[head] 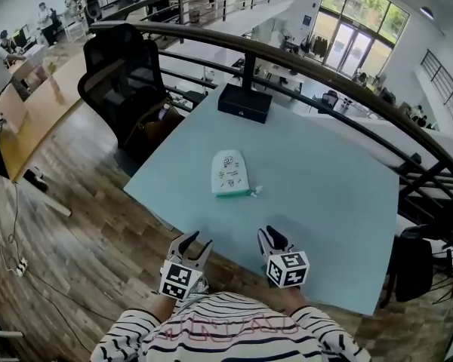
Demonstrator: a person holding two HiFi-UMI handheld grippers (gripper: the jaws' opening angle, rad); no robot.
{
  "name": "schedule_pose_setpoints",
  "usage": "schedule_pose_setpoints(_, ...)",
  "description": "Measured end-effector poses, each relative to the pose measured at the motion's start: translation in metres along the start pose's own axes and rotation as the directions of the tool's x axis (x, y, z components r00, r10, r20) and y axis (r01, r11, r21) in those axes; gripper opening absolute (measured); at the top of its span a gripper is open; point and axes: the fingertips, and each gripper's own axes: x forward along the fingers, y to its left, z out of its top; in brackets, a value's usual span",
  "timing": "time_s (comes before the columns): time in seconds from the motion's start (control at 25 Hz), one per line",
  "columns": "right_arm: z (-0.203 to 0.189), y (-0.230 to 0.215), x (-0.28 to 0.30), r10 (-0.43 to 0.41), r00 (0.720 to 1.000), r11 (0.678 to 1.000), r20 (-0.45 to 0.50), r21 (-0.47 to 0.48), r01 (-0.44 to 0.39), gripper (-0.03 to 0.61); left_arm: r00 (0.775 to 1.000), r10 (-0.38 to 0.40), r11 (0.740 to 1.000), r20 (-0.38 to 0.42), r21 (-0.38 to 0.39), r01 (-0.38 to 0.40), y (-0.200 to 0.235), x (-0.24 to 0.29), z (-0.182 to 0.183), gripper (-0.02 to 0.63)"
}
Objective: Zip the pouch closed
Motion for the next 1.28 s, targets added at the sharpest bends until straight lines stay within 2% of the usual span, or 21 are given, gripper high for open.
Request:
schedule_pose_setpoints(0.28,0.007,-0.003,0.038,-0.106,0.994,0.994,-0.008,0.011,0.106,0.095,0.996,-0.091,0.995,-0.018,0.044,0.091,0.051,0.01,-0.001,0.149)
schedule_pose_setpoints(0.52,0.023,-0.022,0.071,-0.119,0.992,0.989,-0.03,-0.089,0.116,0.095,0.991,-0.127,0.99,-0.039,0.055,0.129,0.068,0.029,-0.006,0.149)
schedule_pose_setpoints(0.68,0.026,-0.044,0.093,-0.105,0.992,0.985,-0.073,-0.142,0.093,0.095,0.99,-0.13,0.99,-0.05,0.042,0.132,0.07,0.046,-0.005,0.149)
schedule_pose_setpoints(0.92,0.021,-0.079,0.125,-0.066,0.978,0.963,-0.2,-0.27,0.009,0.095,0.989,-0.12,0.993,-0.085,0.012,0.121,0.068,0.076,-0.005,0.149)
schedule_pose_setpoints(1.12,0.019,-0.103,0.15,-0.046,0.956,0.908,-0.291,-0.411,-0.081,0.097,0.988,-0.102,0.995,-0.116,-0.017,0.101,0.068,0.101,-0.007,0.149)
schedule_pose_setpoints(1.28,0.016,-0.116,0.162,-0.043,0.934,0.863,-0.356,-0.484,-0.144,0.097,0.984,-0.102,0.995,-0.146,-0.026,0.099,0.062,0.111,-0.006,0.149)
